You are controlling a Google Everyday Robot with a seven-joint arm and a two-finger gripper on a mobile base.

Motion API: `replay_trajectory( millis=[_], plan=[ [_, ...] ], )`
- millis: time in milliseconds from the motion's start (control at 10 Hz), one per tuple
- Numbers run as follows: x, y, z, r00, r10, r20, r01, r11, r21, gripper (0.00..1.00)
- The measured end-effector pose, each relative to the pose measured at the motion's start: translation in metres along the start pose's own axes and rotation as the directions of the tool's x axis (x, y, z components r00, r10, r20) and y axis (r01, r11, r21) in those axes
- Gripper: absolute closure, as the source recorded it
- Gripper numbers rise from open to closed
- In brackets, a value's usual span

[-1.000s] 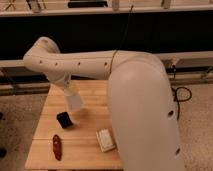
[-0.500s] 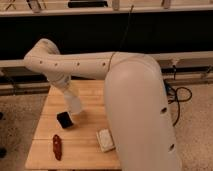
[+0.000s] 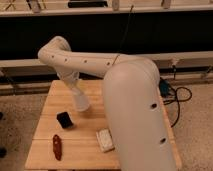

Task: Place the ceramic cup over the eraser

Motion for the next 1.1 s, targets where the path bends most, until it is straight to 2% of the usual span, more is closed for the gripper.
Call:
replay_trajectory(
  millis=[100, 600, 900, 1100],
  plan=[
    [0.004, 0.000, -0.005, 1.000, 0.004, -0.003, -0.004, 1.000, 0.006, 0.99],
    [0.003, -0.008, -0.060, 1.000, -0.014, 0.000, 0.014, 0.998, 0.065, 0.99],
    [-0.012, -0.015, -0.095, 0.998, -0.051, 0.023, 0.048, 0.993, 0.110, 0.99],
    [-0.035, -0.022, -0.117, 0.995, -0.090, 0.049, 0.082, 0.986, 0.143, 0.99]
  ],
)
